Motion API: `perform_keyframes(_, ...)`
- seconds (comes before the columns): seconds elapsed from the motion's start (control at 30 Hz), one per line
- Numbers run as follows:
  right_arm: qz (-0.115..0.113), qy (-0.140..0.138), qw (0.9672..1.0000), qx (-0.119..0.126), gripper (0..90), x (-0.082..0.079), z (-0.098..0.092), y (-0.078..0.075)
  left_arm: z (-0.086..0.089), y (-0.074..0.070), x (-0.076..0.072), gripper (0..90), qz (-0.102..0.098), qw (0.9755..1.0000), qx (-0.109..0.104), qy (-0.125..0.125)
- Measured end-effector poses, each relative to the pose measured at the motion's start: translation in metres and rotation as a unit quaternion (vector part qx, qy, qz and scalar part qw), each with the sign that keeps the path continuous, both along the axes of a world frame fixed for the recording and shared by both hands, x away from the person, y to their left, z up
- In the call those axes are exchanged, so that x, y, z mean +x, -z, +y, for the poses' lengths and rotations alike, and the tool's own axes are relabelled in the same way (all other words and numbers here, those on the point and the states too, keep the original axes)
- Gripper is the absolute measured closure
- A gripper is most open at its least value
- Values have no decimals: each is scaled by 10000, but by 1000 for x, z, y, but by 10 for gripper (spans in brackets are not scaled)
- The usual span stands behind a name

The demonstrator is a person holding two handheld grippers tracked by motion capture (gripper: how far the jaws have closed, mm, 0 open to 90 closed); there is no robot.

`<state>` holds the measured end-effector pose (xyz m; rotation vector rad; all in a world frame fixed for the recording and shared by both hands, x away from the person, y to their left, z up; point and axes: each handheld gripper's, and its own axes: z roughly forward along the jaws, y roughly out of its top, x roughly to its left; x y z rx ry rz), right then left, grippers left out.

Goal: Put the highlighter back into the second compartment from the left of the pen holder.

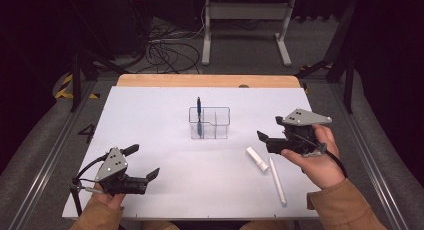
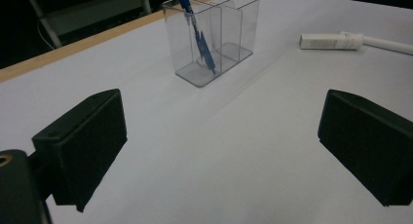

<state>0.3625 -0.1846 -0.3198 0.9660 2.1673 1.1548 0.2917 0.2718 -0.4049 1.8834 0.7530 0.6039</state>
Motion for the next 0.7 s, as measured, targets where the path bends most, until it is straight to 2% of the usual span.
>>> perform_keyframes(0.07,292,70,9995,7,288,2,-3,4,0,0,0,46,-6,10000,-2,0)
perform_keyframes(0.13,451,134,9989,-10,298,3,-5,6,-1,0,0,46,-2,10000,19,-3)
perform_keyframes(0.2,696,186,9974,70,305,4,-6,9,0,0,0,46,2,10000,21,0)
perform_keyframes(0.37,1215,299,9921,11,346,6,-8,17,-1,0,0,46,-5,10000,21,-1)
perform_keyframes(0.47,1401,428,9892,-74,362,6,-9,22,0,0,0,46,2,10000,12,1)
perform_keyframes(0.6,1712,540,9837,-116,362,4,-7,28,-1,0,0,46,3,10000,17,11)
perform_keyframes(0.7,1839,640,9803,-317,362,5,-7,34,-1,0,0,46,3,10000,13,11)
